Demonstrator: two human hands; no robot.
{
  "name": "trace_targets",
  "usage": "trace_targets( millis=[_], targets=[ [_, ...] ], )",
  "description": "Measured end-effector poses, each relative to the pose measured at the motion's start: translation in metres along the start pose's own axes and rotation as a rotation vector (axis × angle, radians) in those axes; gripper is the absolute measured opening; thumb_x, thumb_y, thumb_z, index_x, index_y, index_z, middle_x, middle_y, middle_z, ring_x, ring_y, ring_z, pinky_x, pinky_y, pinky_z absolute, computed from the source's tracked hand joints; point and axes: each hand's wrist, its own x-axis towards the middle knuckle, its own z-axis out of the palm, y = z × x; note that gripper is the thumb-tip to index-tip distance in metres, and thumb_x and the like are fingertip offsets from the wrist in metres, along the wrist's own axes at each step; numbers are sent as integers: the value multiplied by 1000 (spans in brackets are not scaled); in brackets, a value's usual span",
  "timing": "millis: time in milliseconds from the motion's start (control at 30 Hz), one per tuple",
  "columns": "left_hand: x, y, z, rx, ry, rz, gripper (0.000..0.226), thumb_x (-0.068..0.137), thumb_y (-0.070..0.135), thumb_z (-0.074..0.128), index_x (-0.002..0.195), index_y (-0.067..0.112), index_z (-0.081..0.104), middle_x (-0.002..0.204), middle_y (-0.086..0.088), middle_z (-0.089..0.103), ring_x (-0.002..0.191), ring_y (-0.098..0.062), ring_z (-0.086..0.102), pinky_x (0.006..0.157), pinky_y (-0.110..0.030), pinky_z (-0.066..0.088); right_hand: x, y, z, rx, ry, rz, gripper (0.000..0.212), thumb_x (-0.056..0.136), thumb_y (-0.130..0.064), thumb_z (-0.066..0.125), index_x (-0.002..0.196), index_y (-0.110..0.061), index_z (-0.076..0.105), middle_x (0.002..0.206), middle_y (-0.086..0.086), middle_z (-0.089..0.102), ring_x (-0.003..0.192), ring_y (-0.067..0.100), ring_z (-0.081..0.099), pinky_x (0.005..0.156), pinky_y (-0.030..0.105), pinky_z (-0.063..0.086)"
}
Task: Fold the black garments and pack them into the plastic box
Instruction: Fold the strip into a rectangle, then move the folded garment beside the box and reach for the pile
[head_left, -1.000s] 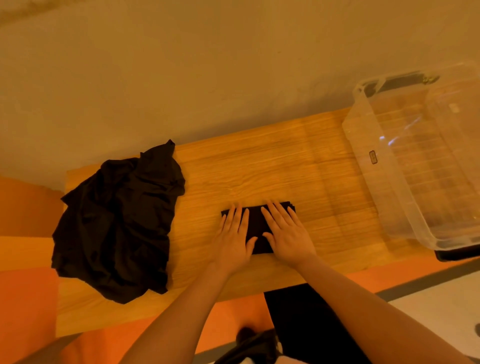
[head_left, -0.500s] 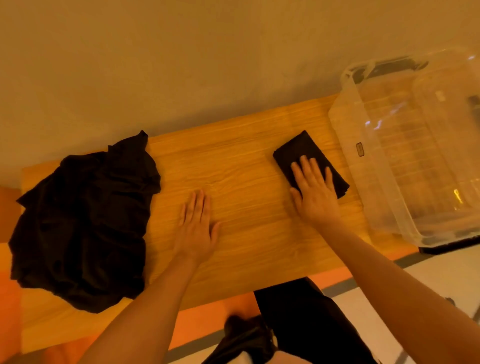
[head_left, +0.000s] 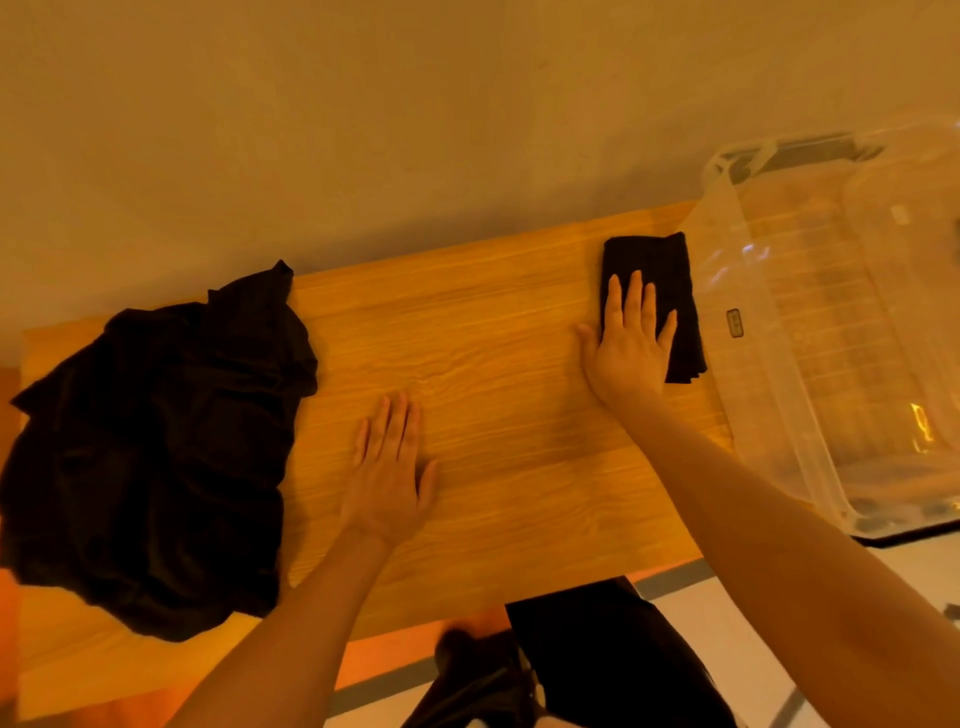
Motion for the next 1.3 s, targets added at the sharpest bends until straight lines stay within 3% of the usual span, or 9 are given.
trace_targets(
  millis=[200,367,600,700,833,933,1033,1167,1300],
  targets=[
    [0,0,3,14,20,4,67,91,43,27,145,4,21,152,-15,21,142,-24,9,115,-36,-2,6,-1,-8,22,96,-6,65,97,-44,27,149,-14,1,157,8,-2,144,24,-6,115,45,-4],
    [1,0,2,-14,6,4,67,95,48,16,145,4,21,152,-15,20,142,-23,6,116,-37,-2,22,2,-17,24,-7,-43,67,97,-42,32,148,-14,-3,157,7,-4,144,23,-6,116,45,-1],
    [4,5,4,-131,26,-26,60,96,41,22,140,2,30,147,-19,31,140,-27,16,114,-44,8,-58,31,-4,226,71,87,59,98,-31,37,148,-11,12,156,11,6,144,24,-1,117,43,2],
    [27,44,-11,-320,109,-127,54,90,31,34,137,5,39,143,-18,38,134,-32,26,113,-48,16,-77,37,0,446,104,194,59,97,-24,41,147,-10,13,156,10,6,144,22,1,118,40,6],
    [84,130,-47,-739,-109,-233,41,93,24,51,133,14,46,129,-8,53,117,-22,50,97,-31,41,-81,29,-10,934,197,517,59,97,-26,42,149,-20,13,155,2,19,141,17,19,111,32,19],
    [124,172,-56,-999,-246,-444,40,88,30,60,122,10,53,115,-7,60,105,-25,57,89,-35,45,-67,27,-25,1231,278,789,49,96,-31,45,142,-23,30,141,1,43,129,17,40,100,32,36],
    [145,195,-54,-1025,-286,-536,41,82,35,67,109,6,58,109,-11,63,102,-28,59,88,-38,46,-52,29,-37,1343,287,942,41,95,-33,47,134,-18,44,132,2,51,121,18,48,90,28,38],
    [151,211,-49,-973,-307,-562,37,80,32,69,105,7,58,106,-12,64,99,-29,60,89,-43,48,-42,35,-39,1353,297,1009,27,92,-30,53,114,-15,61,108,3,62,95,14,57,74,25,45],
    [150,207,-38,-1190,-343,-662,23,85,18,65,105,13,57,102,-7,61,98,-26,60,91,-43,50,-43,41,-34,1352,253,1006,11,92,-25,55,88,-16,59,76,-4,56,74,12,55,58,20,40]
  ],
)
